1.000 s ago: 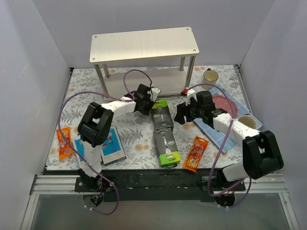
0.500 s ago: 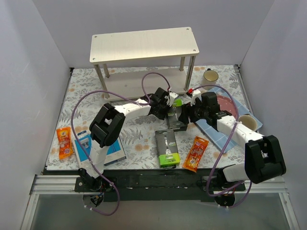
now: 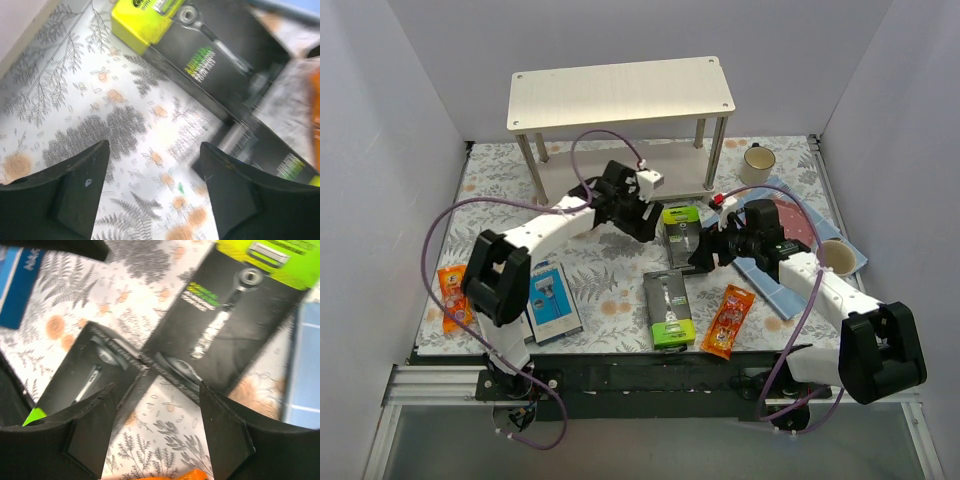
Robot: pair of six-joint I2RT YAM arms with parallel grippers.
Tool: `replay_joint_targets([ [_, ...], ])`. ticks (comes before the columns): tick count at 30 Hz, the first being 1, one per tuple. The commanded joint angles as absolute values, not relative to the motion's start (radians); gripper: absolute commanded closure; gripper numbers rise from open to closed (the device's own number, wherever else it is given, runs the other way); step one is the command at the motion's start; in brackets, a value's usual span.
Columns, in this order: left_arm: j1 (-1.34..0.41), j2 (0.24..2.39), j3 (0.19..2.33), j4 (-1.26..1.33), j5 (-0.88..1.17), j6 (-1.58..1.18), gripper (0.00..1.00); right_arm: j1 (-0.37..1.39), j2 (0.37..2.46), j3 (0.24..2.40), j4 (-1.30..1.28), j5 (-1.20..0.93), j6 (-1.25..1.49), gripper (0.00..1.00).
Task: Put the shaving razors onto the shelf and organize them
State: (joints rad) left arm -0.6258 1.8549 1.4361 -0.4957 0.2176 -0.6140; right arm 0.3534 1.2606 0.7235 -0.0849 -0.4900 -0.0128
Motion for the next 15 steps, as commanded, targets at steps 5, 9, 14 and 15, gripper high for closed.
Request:
replay_joint_targets([
  [5,-0.591,1.612,1.197,-0.600,0.580,-0.667,0.21,0.445,1.305,0.742,-0.175,-0.632,-0.113,0.28],
  [9,-0.591,1.539,1.082,-0.482,0.555,-0.816,0.20,0.477,1.351,0.755,-0.224,-0.594,-0.118,0.30],
  [14,-0.591,1.516,1.012,-0.434,0.492,-0.928,0.19,0.494,1.446,0.785,-0.252,-0.574,-0.091,0.35],
  [15,-0.589,1.514,1.005,-0.433,0.486,-0.931,0.19,0.498,1.462,0.793,-0.252,-0.580,-0.091,0.37],
])
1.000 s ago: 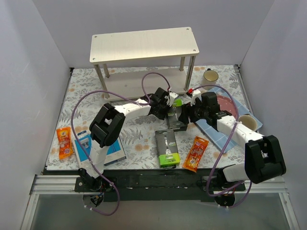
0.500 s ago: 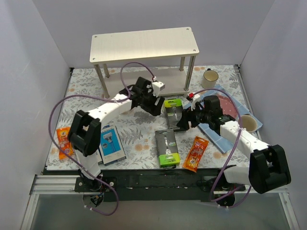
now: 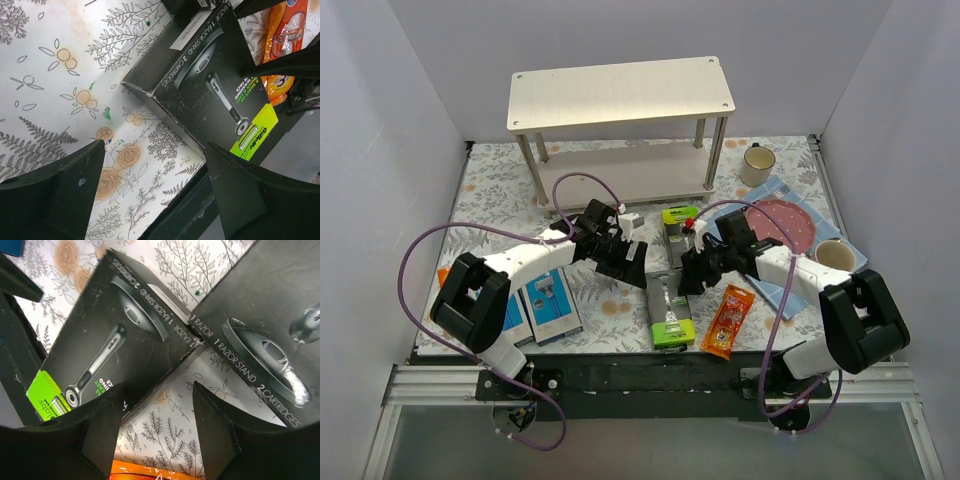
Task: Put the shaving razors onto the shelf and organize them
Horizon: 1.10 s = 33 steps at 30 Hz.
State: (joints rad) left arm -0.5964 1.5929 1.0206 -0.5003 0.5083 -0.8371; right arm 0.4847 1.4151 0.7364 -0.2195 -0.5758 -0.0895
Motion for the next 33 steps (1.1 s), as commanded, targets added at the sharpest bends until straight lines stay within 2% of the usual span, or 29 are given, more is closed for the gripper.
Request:
replay_joint_targets([
  [1,-0.589,1.513,1.003,-0.433,0.467,-0.943,0.19,0.509,1.489,0.798,-0.252,-0.587,-0.089,0.38],
  [2,-0.584,1.502,0.999,-0.433,0.453,-0.960,0.19,0.520,1.502,0.802,-0.249,-0.615,-0.090,0.40],
  [4,-0.558,1.490,0.989,-0.451,0.430,-1.005,0.15,0.552,1.534,0.811,-0.230,-0.637,-0.094,0.50],
  [5,-0.540,1.483,0.991,-0.472,0.378,-1.105,0.15,0.563,1.543,0.808,-0.218,-0.653,-0.095,0.54],
  [6,-0.470,1.471,0.989,-0.518,0.380,-1.149,0.16,0.569,1.551,0.805,-0.201,-0.660,-0.089,0.63],
  [8,-0.401,1.460,0.977,-0.554,0.414,-1.227,0.18,0.578,1.577,0.804,-0.138,-0.646,-0.060,0.70],
  [12,-0.351,1.421,0.933,-0.591,0.519,-1.238,0.21,0.577,1.634,0.833,-0.025,-0.606,0.101,0.99],
  [13,-0.351,1.398,0.913,-0.583,0.556,-1.250,0.21,0.581,1.664,0.856,0.019,-0.601,0.130,0.99],
  [15,-0.353,1.379,0.830,-0.546,0.688,-1.272,0.25,0.591,1.712,0.894,0.040,-0.595,0.147,0.99],
  [18,-0.366,1.339,0.740,-0.489,0.759,-1.287,0.26,0.597,1.749,0.974,0.041,-0.583,0.161,0.99],
  [19,-0.376,1.330,0.733,-0.483,0.744,-1.276,0.26,0.597,1.747,1.007,0.032,-0.556,0.158,0.94],
  [20,-0.389,1.327,0.732,-0.476,0.718,-1.263,0.24,0.595,1.740,1.015,0.011,-0.537,0.160,0.81],
  [22,-0.397,1.342,0.741,-0.469,0.641,-1.232,0.23,0.589,1.694,1.017,0.002,-0.502,0.150,0.70],
  [23,-0.397,1.351,0.758,-0.463,0.617,-1.226,0.22,0.588,1.669,0.996,-0.055,-0.491,0.143,0.54],
  [25,-0.397,1.391,0.781,-0.453,0.554,-1.206,0.21,0.581,1.580,0.962,-0.092,-0.460,0.112,0.45],
  [33,-0.397,1.604,0.971,-0.445,0.519,-1.092,0.24,0.566,1.215,0.700,-0.297,-0.423,0.037,0.40],
])
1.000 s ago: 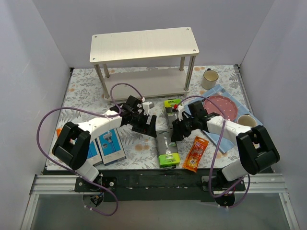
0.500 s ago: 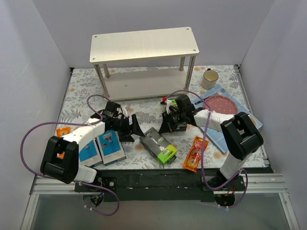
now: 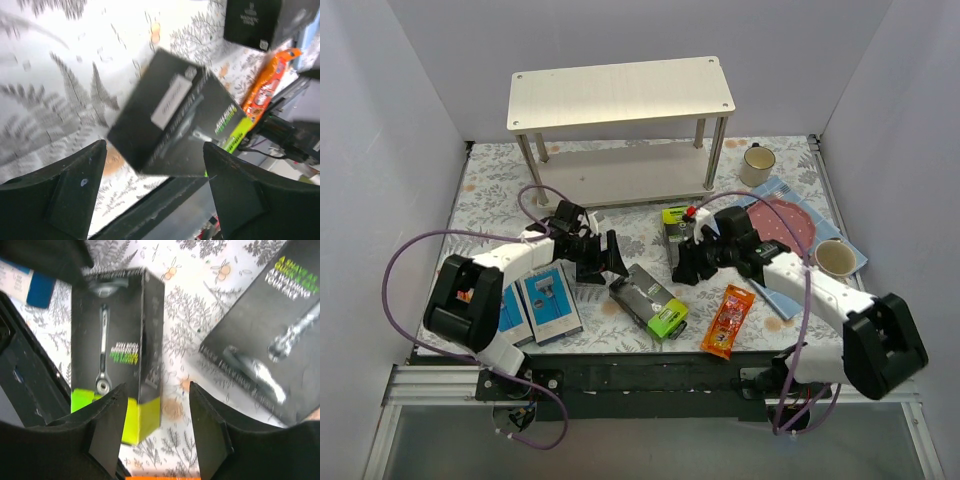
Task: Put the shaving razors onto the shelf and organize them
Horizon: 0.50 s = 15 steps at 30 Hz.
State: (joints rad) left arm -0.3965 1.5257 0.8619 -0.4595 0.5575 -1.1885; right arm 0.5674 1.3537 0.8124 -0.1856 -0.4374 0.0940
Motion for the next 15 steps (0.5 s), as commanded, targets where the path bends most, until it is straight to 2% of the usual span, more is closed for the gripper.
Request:
replay_joint_targets([
  [1,-0.396,1.629,0.992,-0.459,0.518,-1.079,0.28,0.563,1.197,0.675,-0.299,-0.451,0.031,0.40],
  [4,-0.396,1.687,1.012,-0.485,0.520,-1.049,0.33,0.542,1.183,0.611,-0.262,-0.542,0.048,0.39],
  [7,-0.397,1.701,1.022,-0.492,0.503,-1.029,0.33,0.538,1.221,0.597,-0.172,-0.648,0.058,0.39],
  [12,-0.397,1.764,1.075,-0.525,0.444,-0.930,0.37,0.548,1.341,0.606,-0.048,-0.699,0.086,0.39],
  [15,-0.393,1.824,1.140,-0.552,0.416,-0.902,0.40,0.568,1.393,0.618,-0.011,-0.727,0.090,0.44],
])
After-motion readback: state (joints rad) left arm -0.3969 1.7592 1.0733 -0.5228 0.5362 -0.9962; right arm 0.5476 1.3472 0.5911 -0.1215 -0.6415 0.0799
